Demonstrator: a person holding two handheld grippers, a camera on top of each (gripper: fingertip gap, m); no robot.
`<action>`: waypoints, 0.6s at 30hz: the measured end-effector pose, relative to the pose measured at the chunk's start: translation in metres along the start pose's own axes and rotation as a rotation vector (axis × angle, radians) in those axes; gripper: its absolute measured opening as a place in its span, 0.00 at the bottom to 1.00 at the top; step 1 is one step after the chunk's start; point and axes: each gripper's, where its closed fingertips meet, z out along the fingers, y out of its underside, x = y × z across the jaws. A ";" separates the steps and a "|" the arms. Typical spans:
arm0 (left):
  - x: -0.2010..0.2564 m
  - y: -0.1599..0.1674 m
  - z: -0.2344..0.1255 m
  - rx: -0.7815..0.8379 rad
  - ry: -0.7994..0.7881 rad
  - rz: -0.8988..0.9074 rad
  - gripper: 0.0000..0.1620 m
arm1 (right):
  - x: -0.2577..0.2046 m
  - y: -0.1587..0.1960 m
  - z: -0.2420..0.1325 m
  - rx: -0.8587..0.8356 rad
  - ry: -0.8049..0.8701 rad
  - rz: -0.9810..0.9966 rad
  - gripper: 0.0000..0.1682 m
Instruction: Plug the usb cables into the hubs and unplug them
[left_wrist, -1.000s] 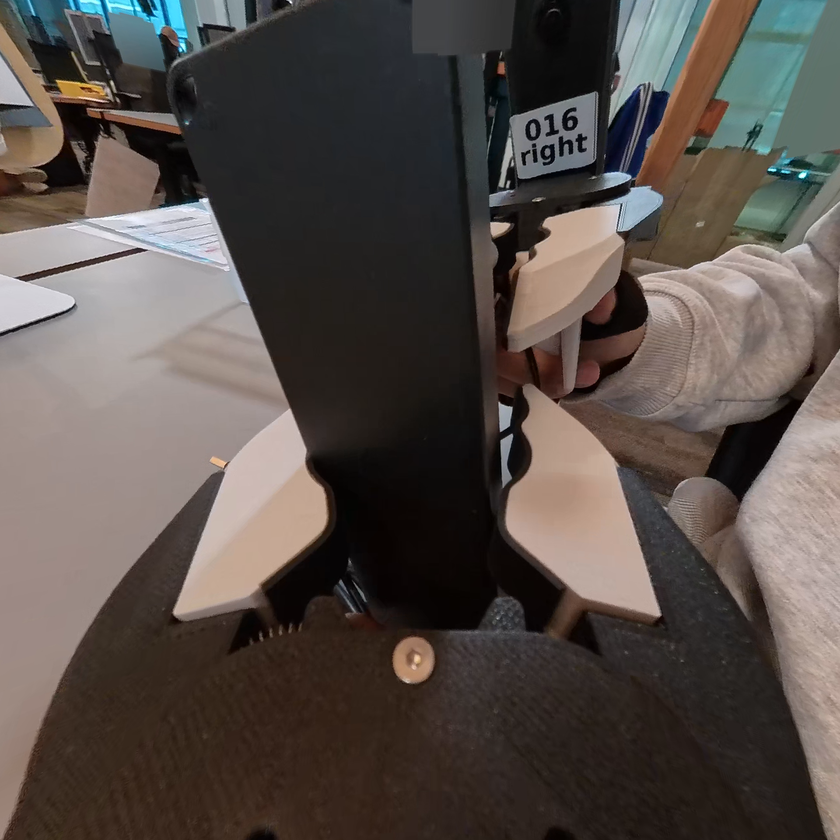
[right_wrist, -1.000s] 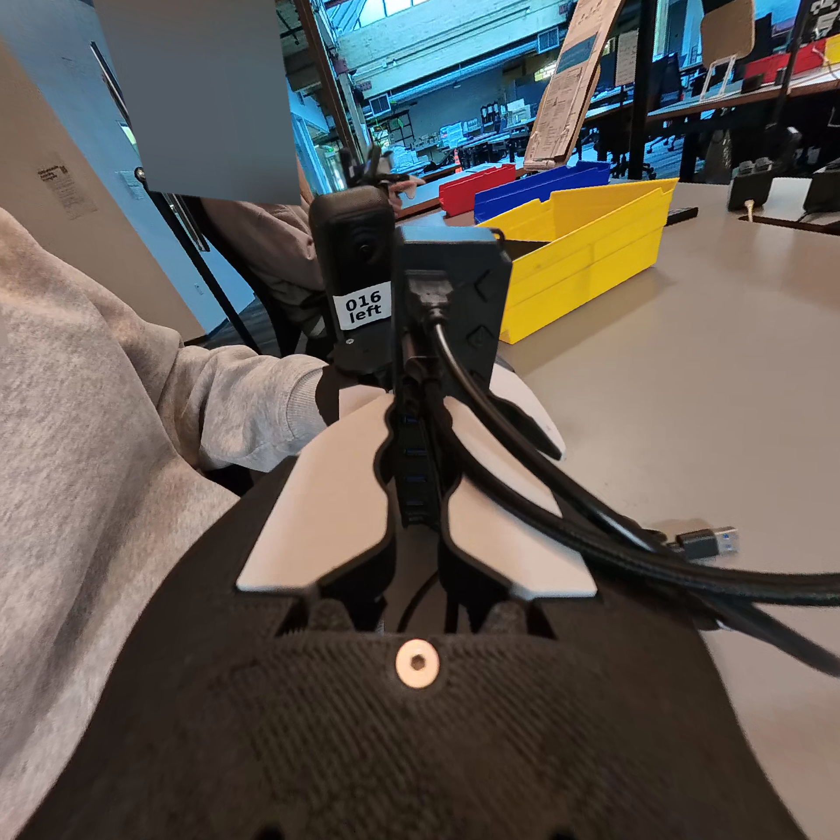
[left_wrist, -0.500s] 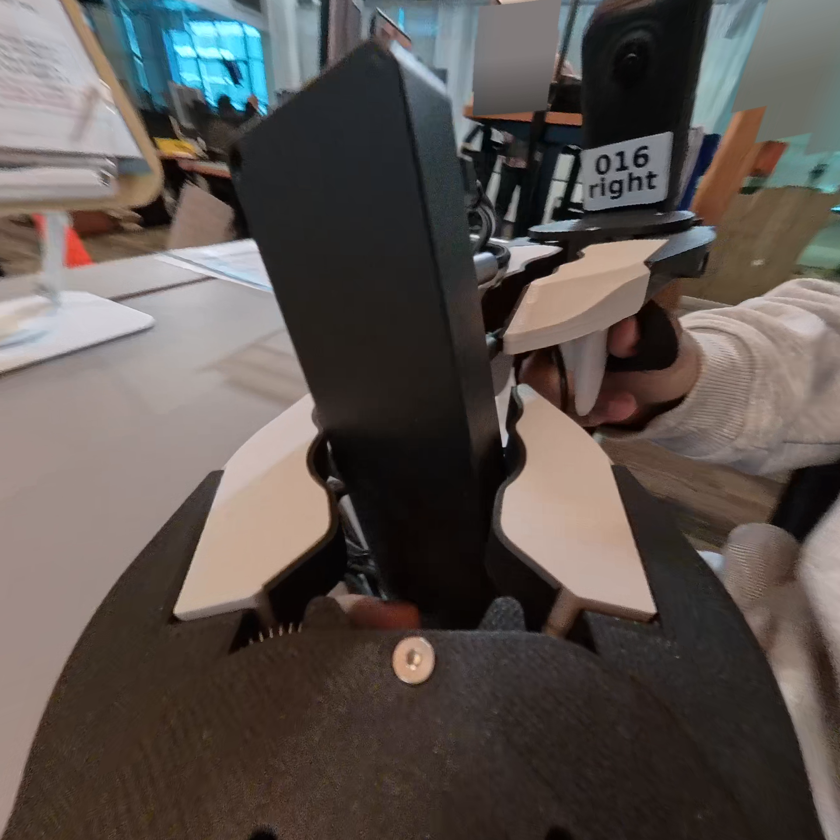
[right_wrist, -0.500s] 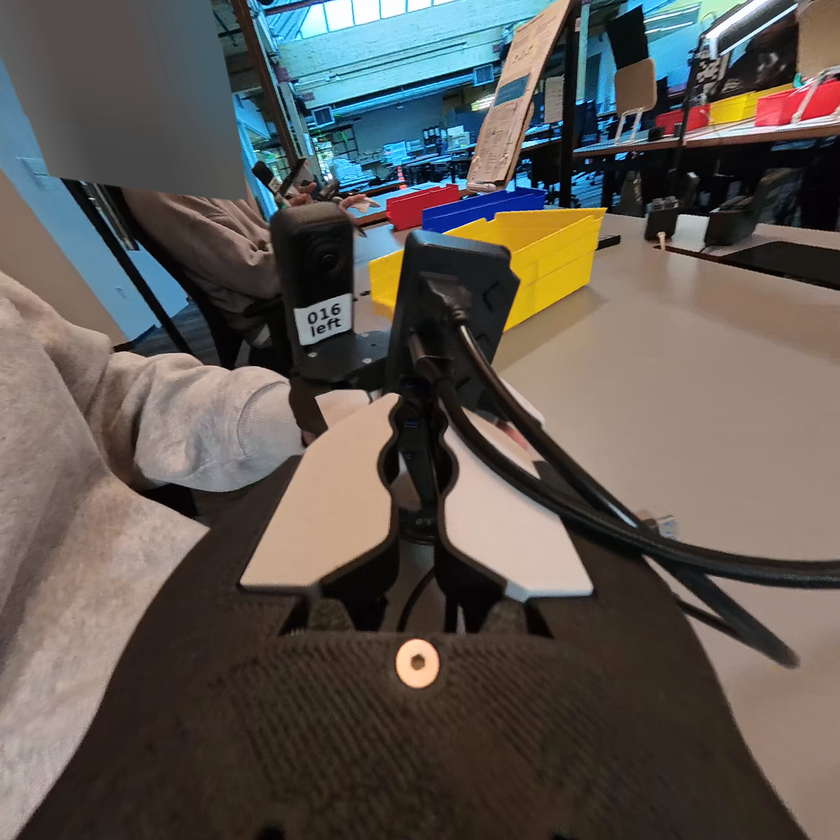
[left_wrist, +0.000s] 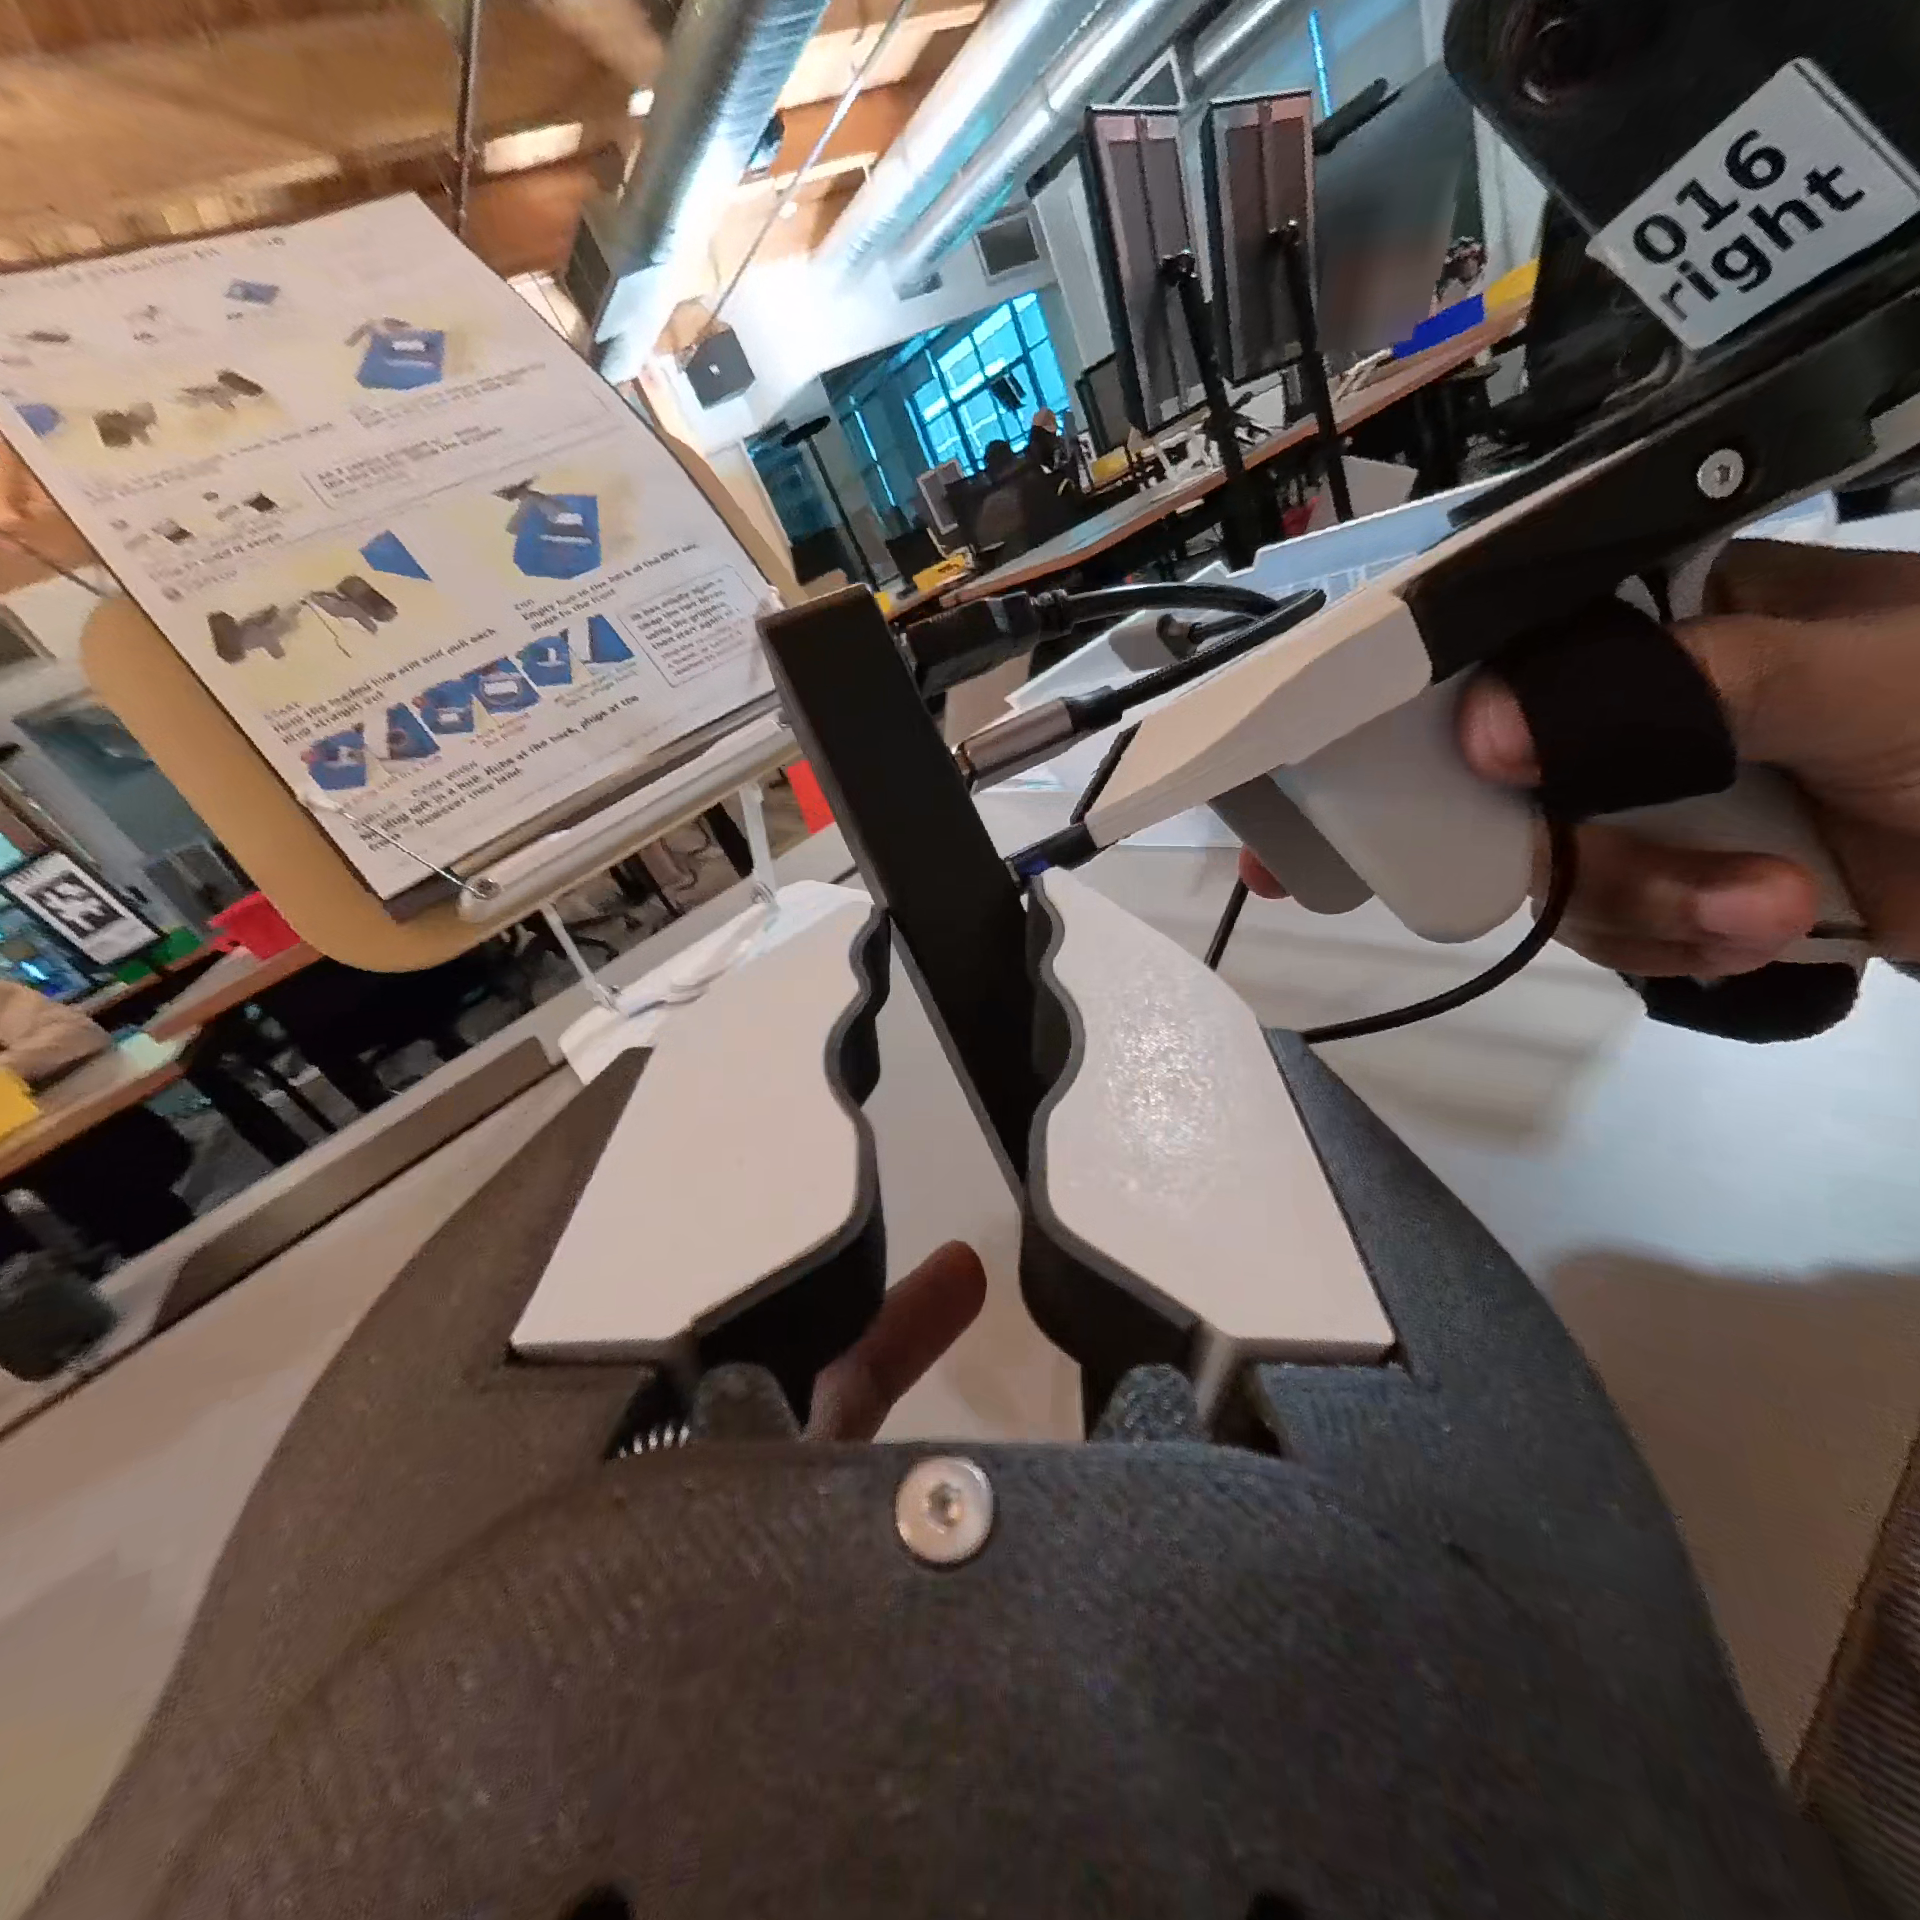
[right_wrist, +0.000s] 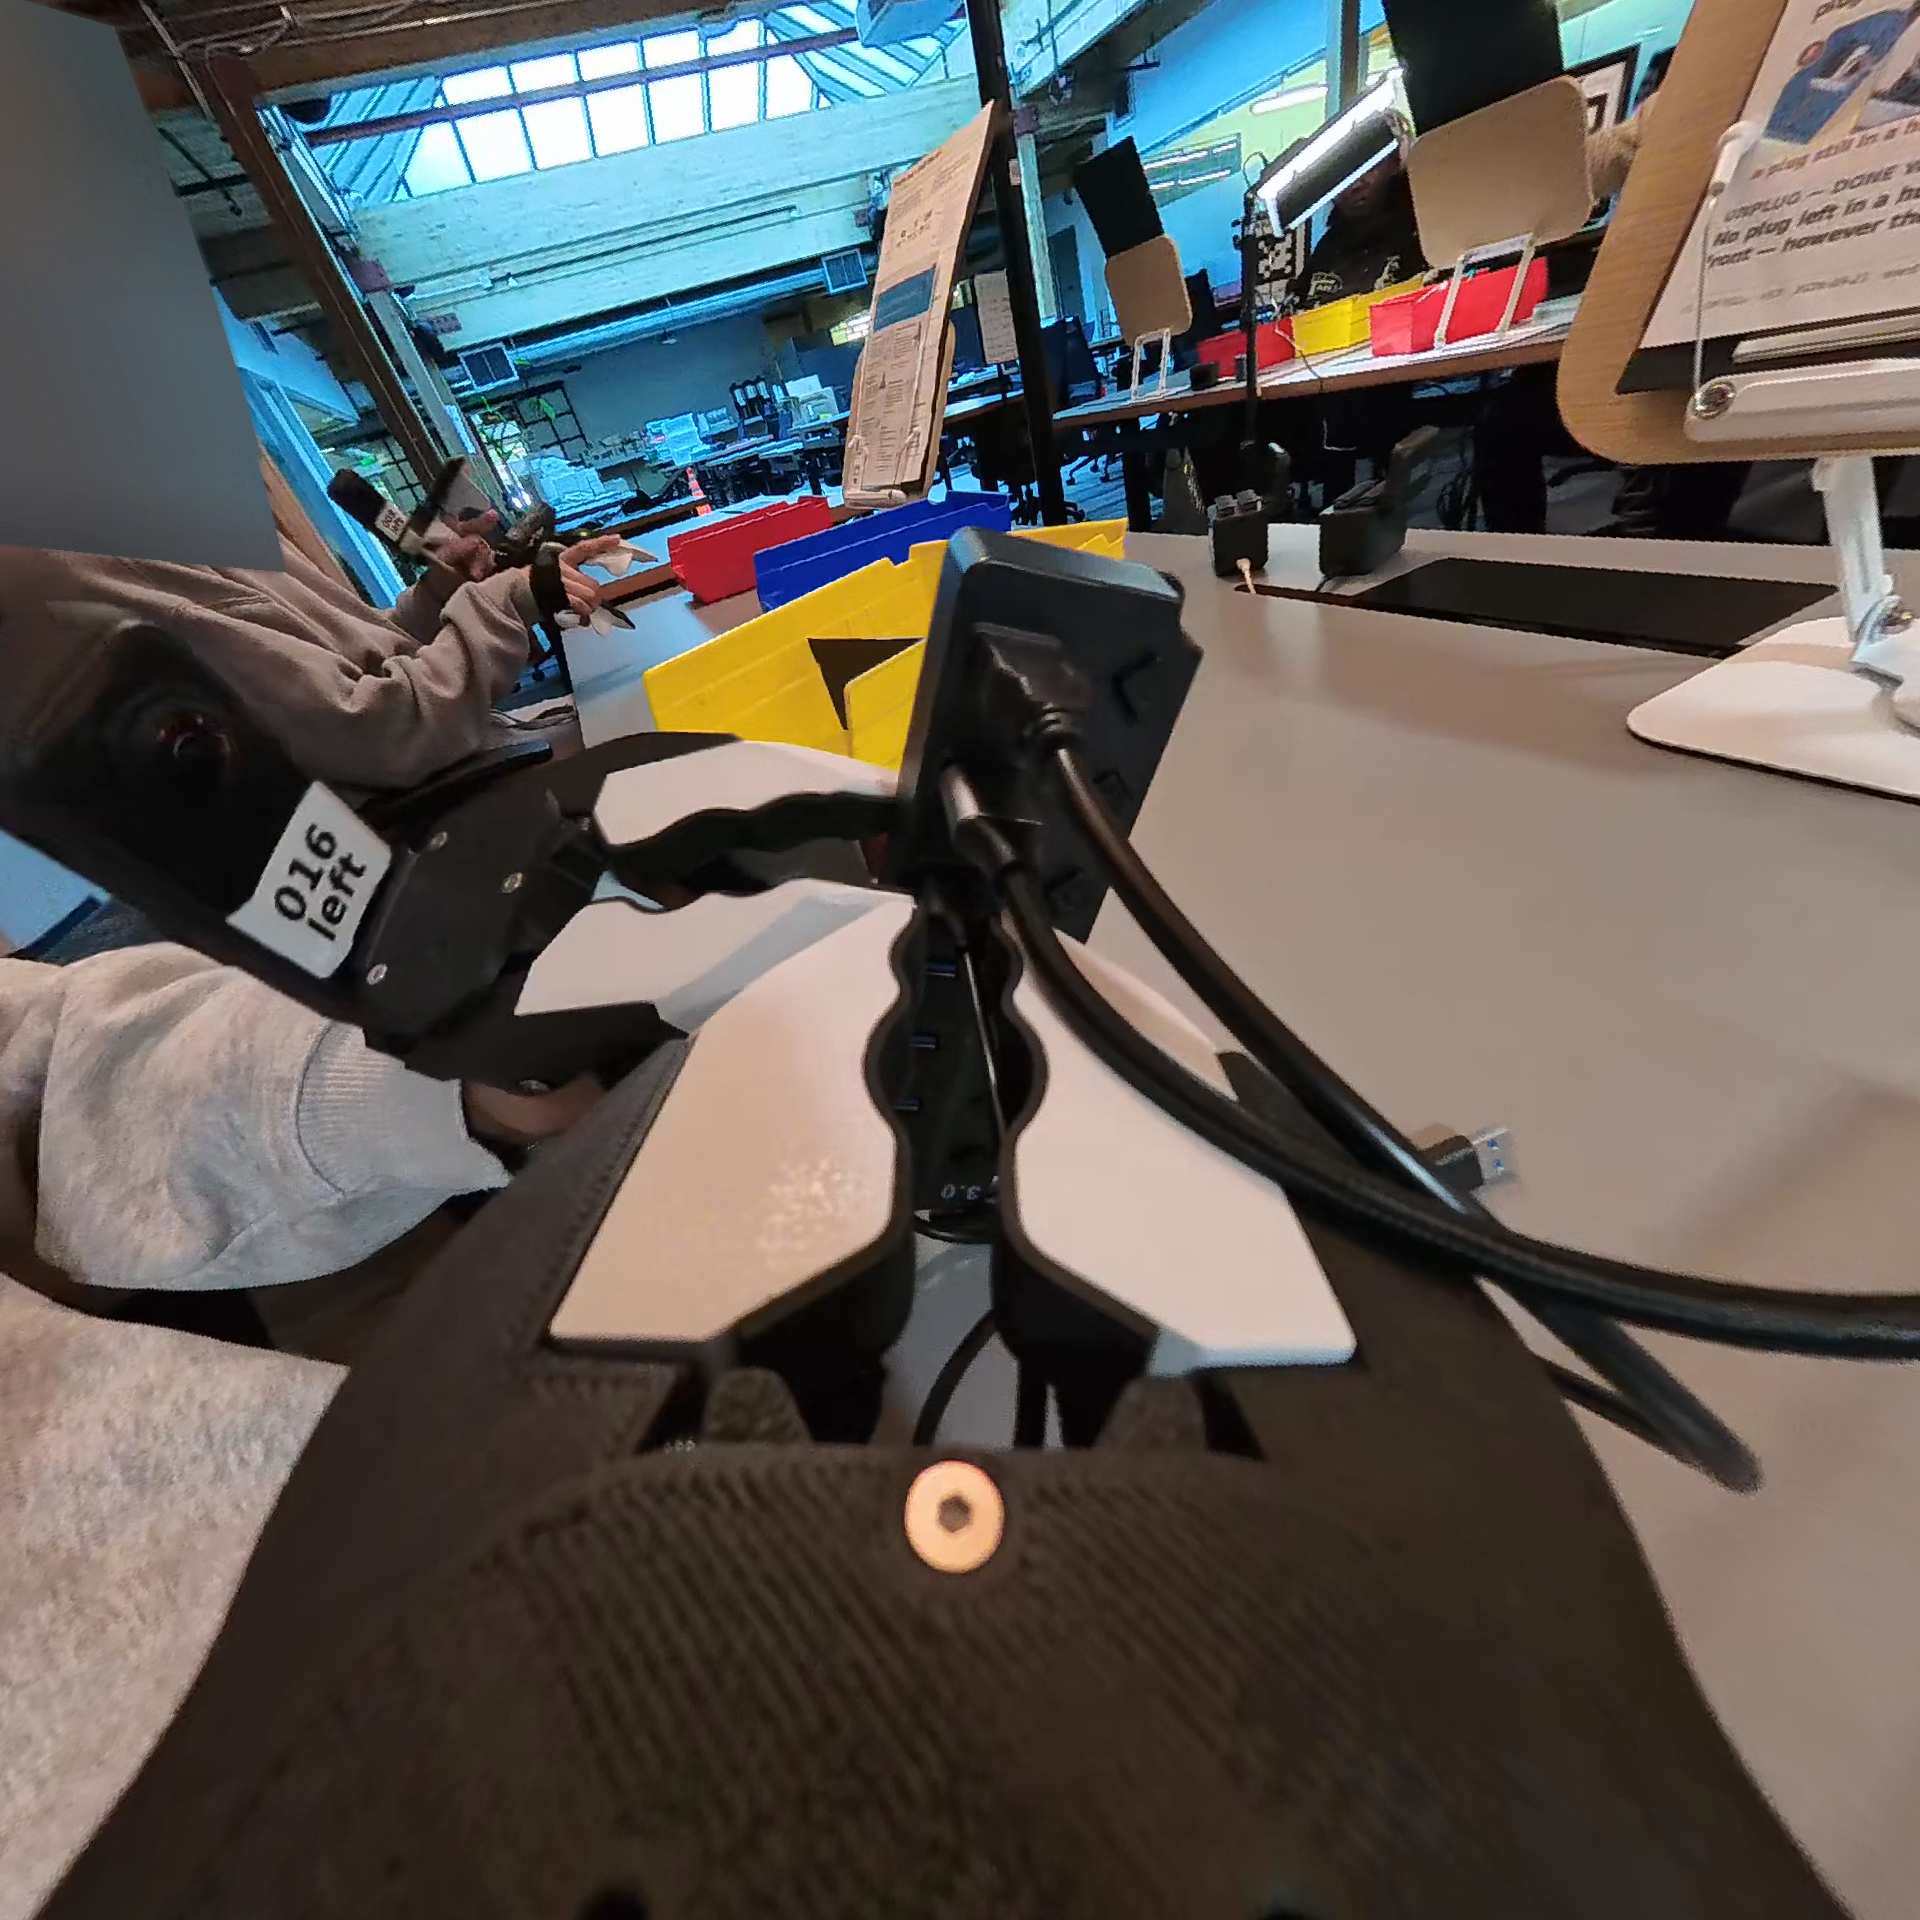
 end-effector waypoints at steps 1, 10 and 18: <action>-0.001 0.001 0.000 -0.003 0.003 -0.023 0.17 | 0.000 0.000 0.000 0.000 0.002 0.000 0.06; 0.003 0.010 0.003 -0.071 0.037 -0.084 0.19 | 0.001 0.000 0.000 0.006 0.024 -0.027 0.04; 0.000 0.012 0.003 -0.098 0.035 -0.075 0.18 | 0.000 0.001 0.001 -0.006 0.035 -0.087 0.05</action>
